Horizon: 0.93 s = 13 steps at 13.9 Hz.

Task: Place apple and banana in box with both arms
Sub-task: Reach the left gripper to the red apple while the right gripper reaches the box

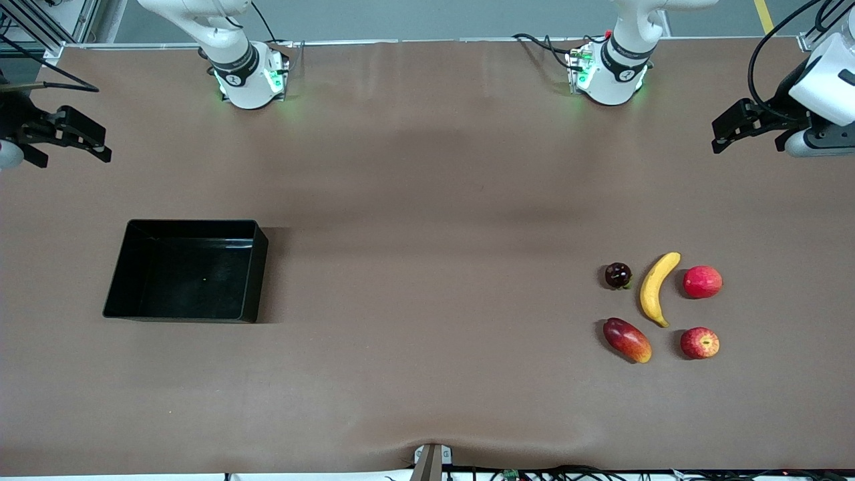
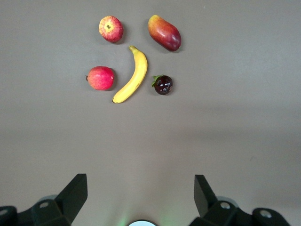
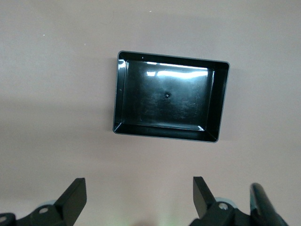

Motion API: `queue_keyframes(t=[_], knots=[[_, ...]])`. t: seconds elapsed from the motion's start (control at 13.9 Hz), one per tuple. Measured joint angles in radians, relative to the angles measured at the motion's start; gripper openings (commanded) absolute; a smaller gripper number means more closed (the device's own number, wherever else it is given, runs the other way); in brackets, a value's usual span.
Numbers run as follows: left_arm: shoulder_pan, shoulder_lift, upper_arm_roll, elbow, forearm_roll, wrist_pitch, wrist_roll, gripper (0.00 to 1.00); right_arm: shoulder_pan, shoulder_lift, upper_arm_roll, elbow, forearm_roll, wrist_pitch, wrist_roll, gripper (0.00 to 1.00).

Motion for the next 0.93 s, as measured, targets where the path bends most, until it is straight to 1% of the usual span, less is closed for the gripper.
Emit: queue_keyframes(t=[0.29,0.43,0.65,0.79,0.93], knots=[[0.008,0.001,0.003,0.007,0.001,-0.001,0.000,1.00,0.000,0.000,0.000,0.000,0.000,0.000,0.000,1.00],[0.027,0.020,0.005,0.009,0.002,-0.001,0.001,1.00,0.000,0.000,0.000,0.000,0.000,0.000,0.000,1.00],[0.043,0.096,0.005,0.011,0.002,0.022,0.003,1.00,-0.001,0.001,-0.001,0.000,0.000,-0.001,0.000,1.00],[0.044,0.164,0.005,0.012,0.003,0.082,0.003,1.00,-0.001,0.002,-0.001,0.000,0.000,-0.001,0.000,1.00],[0.054,0.233,0.006,0.012,0.041,0.156,0.003,1.00,-0.001,0.004,-0.001,0.000,0.000,-0.001,0.000,1.00]])
